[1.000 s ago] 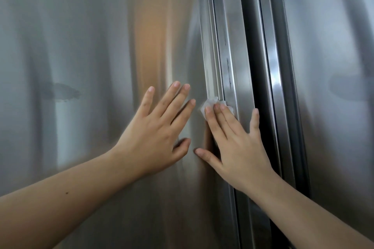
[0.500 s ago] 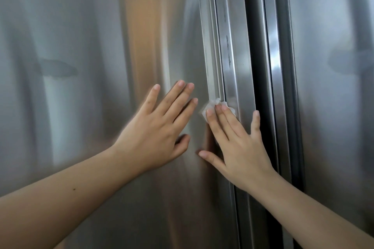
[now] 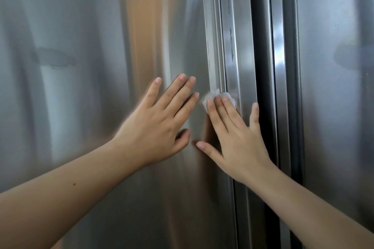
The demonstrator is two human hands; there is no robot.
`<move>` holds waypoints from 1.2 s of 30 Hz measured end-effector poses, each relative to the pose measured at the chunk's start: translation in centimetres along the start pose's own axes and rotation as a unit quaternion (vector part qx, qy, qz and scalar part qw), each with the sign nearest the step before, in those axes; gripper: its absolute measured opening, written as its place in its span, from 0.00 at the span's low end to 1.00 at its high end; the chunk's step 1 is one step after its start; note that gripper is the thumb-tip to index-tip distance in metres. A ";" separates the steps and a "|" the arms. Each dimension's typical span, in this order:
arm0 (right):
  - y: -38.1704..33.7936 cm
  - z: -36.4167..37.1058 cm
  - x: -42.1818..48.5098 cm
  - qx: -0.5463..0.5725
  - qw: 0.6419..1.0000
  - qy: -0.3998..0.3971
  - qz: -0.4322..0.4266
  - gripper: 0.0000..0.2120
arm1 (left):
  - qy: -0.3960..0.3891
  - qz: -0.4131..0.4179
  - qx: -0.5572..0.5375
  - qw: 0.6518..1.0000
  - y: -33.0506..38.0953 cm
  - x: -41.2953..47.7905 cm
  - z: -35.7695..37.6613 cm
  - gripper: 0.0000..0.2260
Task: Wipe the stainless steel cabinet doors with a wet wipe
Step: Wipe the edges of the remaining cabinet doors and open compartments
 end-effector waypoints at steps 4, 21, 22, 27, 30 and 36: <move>0.3 0.5 -1.4 -0.012 1.000 -0.018 -0.010 0.36 | 0.000 -0.001 -0.003 1.000 0.0 0.0 0.0 0.29; 0.2 1.5 -2.8 -0.061 0.995 -0.084 0.006 0.39 | 0.005 0.002 0.001 1.000 0.0 0.1 -0.2 0.29; 0.2 1.7 -3.2 -0.065 0.994 -0.092 0.009 0.39 | 0.005 0.002 0.000 1.000 0.1 0.1 -0.2 0.29; -0.1 1.3 -2.9 -0.040 0.994 -0.094 0.030 0.39 | 0.008 0.003 -0.003 1.000 0.1 0.0 -0.1 0.29; -0.2 0.8 -1.8 -0.019 0.996 -0.077 0.049 0.38 | 0.011 0.001 -0.003 1.000 0.0 0.0 -0.1 0.29; -0.2 0.8 -2.0 -0.008 0.996 -0.075 0.050 0.38 | 0.014 0.002 -0.003 1.000 0.0 0.0 0.0 0.29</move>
Point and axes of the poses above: each hand's wrist, its own x-axis towards the middle knuckle, its own z-axis out of the palm, y = z × x, the point moved 5 cm from there along x, towards the middle knuckle, and after that the axes turned 15 degrees about z, right-handed, at the moved point
